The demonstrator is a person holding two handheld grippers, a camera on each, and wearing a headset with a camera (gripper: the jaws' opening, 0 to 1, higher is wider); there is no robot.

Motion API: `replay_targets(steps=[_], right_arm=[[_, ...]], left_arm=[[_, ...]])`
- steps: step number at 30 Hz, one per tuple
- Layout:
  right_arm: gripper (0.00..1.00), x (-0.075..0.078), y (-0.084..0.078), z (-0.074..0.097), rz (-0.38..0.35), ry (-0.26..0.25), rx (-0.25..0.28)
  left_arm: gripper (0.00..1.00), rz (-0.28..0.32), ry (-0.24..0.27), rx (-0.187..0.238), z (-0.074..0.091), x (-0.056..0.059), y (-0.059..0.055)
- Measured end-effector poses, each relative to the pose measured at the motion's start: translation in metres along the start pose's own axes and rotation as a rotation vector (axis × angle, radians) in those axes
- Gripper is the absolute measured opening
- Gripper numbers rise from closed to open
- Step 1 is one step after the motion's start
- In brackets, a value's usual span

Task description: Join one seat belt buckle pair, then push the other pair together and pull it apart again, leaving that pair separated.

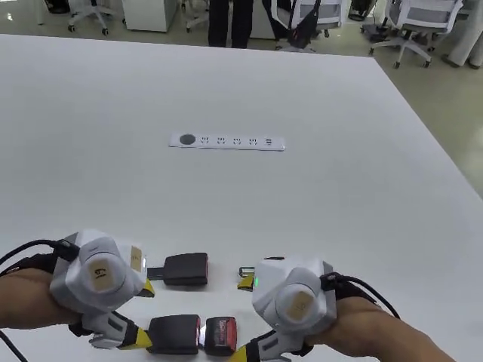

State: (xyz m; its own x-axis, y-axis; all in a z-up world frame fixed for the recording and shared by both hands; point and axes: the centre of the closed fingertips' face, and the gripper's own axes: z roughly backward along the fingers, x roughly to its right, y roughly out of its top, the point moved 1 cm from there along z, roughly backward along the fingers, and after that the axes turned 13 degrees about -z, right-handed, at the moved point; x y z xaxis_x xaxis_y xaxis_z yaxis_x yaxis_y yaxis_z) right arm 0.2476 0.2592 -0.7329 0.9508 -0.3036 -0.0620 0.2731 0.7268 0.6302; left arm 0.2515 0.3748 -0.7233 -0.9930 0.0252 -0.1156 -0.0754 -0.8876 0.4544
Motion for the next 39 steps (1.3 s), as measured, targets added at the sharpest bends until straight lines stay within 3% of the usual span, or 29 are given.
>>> replay_targets(steps=[10,15,17,23,25,35,39], right_arm=[[0.64,0.023,0.002,0.018,-0.032,-0.040,0.010],[0.67,0.039,0.000,0.024,-0.053,-0.070,0.016],[0.67,0.045,-0.001,0.027,-0.059,-0.080,0.017],[0.67,0.061,-0.006,0.036,-0.071,-0.108,0.019],[0.67,0.065,-0.008,0.039,-0.074,-0.116,0.016],[0.63,0.089,-0.016,0.047,-0.071,-0.138,0.034],[0.62,0.097,-0.024,0.045,-0.074,-0.139,0.023]], left_arm=[[0.43,0.068,0.060,0.033,0.009,-0.024,0.001],[0.45,0.086,0.075,0.044,0.011,-0.037,-0.005],[0.45,0.088,0.083,0.045,0.011,-0.038,-0.001],[0.46,0.100,0.103,0.052,0.014,-0.057,-0.007],[0.46,0.105,0.110,0.054,0.012,-0.058,-0.003],[0.46,0.105,0.122,0.049,0.006,-0.081,-0.006],[0.46,0.110,0.115,0.046,0.001,-0.084,-0.008]])
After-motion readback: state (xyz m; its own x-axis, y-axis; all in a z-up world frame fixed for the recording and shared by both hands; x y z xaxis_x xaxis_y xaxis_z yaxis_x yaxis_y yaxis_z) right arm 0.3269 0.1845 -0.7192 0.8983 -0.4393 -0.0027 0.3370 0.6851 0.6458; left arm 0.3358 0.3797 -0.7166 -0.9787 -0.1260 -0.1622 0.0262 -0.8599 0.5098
